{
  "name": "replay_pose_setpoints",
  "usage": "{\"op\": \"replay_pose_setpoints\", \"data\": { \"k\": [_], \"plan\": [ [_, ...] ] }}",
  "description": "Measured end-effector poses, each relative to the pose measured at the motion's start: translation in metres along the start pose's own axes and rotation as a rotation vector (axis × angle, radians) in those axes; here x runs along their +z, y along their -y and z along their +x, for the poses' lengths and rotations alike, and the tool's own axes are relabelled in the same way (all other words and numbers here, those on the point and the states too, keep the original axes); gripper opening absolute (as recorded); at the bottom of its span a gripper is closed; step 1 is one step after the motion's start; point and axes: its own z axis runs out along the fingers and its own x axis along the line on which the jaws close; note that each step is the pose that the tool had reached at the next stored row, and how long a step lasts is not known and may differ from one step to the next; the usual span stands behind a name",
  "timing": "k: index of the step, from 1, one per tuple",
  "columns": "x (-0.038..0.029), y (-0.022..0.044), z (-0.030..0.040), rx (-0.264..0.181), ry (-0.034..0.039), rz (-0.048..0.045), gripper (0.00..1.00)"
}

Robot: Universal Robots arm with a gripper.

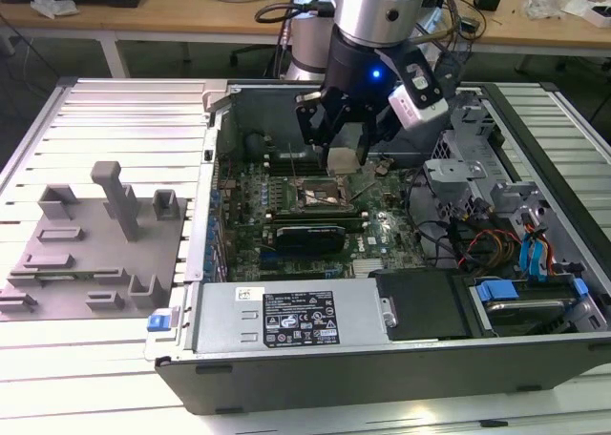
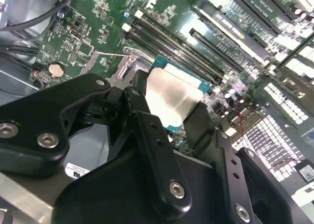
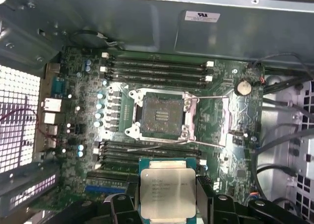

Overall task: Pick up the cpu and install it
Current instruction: 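Pick up the cpu and move it towards the insertion slot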

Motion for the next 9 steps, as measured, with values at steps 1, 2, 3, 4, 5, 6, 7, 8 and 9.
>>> {"op": "replay_pose_setpoints", "data": {
  "k": [1, 2, 3, 4, 5, 6, 7, 8, 9],
  "plan": [
    [0.0019, -0.0013, 0.0004, -0.001, 0.0016, 0.0002, 0.55],
    [0.0035, -0.0018, 0.0009, -0.001, 0.0026, 0.0002, 0.55],
    [0.0054, -0.0024, 0.0011, -0.002, 0.0028, 0.0007, 0.55],
    [0.0068, -0.003, 0.0012, -0.002, 0.0028, 0.0014, 0.55],
    [0.0086, -0.0039, 0.0013, -0.002, 0.0028, 0.0019, 0.55],
    [0.01, -0.0047, 0.0014, -0.001, 0.0027, 0.0028, 0.55],
    [0.0118, -0.0063, 0.0015, -0.001, 0.0027, 0.0041, 0.55],
    [0.0127, -0.0073, 0.0016, -0.001, 0.0029, 0.0052, 0.55],
    [0.0142, -0.0079, 0.0016, -0.001, 0.0038, 0.0051, 0.55]
  ]
}}
